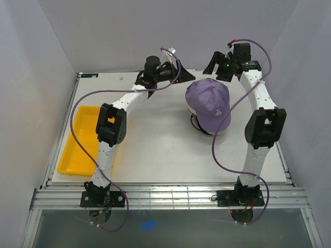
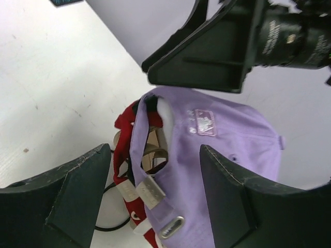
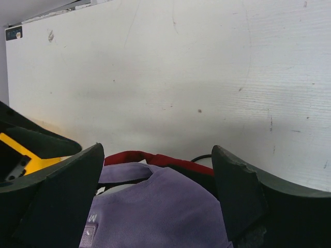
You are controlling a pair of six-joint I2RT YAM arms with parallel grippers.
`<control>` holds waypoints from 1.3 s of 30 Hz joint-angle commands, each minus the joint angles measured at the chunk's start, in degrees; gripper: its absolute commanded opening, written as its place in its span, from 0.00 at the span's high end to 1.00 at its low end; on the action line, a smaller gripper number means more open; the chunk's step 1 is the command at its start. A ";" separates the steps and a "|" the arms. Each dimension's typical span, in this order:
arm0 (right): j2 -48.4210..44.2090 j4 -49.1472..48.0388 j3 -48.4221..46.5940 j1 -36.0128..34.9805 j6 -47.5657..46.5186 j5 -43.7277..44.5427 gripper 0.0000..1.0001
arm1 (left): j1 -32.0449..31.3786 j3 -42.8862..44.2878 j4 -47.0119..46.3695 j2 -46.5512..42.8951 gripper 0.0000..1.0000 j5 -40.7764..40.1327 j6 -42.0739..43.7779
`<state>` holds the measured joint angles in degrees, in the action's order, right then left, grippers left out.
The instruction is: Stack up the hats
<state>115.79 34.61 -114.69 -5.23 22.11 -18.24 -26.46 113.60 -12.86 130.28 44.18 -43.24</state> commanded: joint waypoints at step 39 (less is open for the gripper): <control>-22.67 -6.19 23.17 16.20 9.26 -0.82 0.10 | -2.99 -8.92 11.11 -6.26 0.74 -15.88 8.53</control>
<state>100.66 32.36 -96.86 8.73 28.36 -14.85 -29.89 107.20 -5.32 128.42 32.32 -36.05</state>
